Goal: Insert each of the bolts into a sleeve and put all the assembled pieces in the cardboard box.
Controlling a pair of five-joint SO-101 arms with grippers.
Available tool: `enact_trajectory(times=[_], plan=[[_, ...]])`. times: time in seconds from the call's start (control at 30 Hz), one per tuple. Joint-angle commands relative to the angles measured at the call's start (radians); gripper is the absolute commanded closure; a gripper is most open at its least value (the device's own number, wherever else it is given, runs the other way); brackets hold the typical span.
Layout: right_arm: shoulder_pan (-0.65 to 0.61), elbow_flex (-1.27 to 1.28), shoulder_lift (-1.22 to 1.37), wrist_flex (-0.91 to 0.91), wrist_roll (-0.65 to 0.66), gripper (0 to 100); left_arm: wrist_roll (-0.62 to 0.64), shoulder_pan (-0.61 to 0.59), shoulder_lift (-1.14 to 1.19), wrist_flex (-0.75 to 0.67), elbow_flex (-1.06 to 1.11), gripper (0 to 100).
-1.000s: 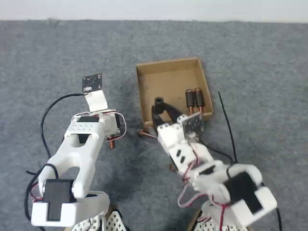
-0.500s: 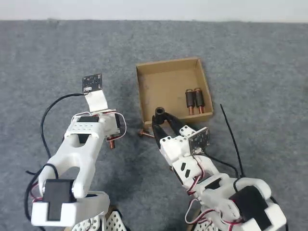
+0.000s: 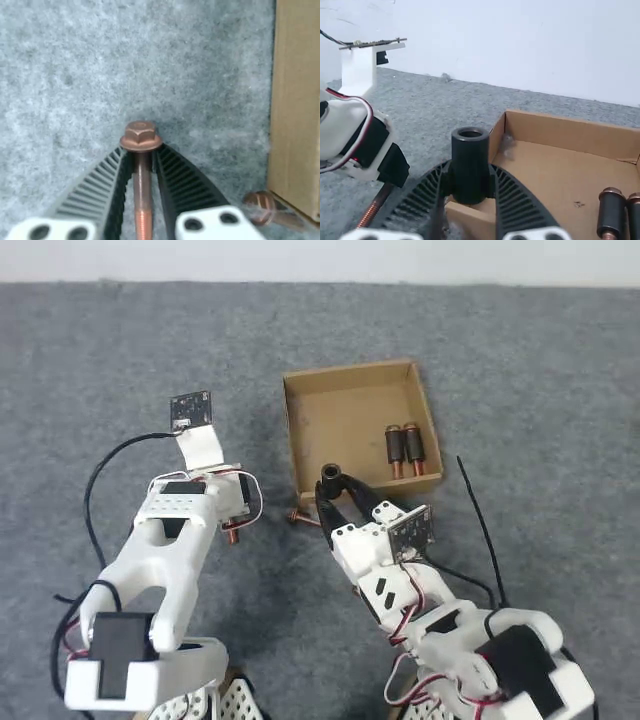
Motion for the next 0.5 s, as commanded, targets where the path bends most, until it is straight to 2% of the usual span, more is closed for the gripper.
enact_trajectory(times=[0.0,0.13,0.33,0.47], plan=[[-0.002,-0.101,0.102,-0.012,0.018,99.2,-0.012,-0.002,-0.063,-0.034,-0.012,99],[-0.002,-0.158,0.315,-0.205,0.031,99.2,-0.012,-0.002,-0.063,-0.034,-0.012,99],[-0.024,-0.158,0.587,-0.536,0.132,99.2,-0.012,-0.002,-0.063,-0.034,-0.012,99],[-0.070,-0.103,0.596,-0.581,0.132,99.2,-0.012,-0.002,-0.063,-0.034,-0.012,99]])
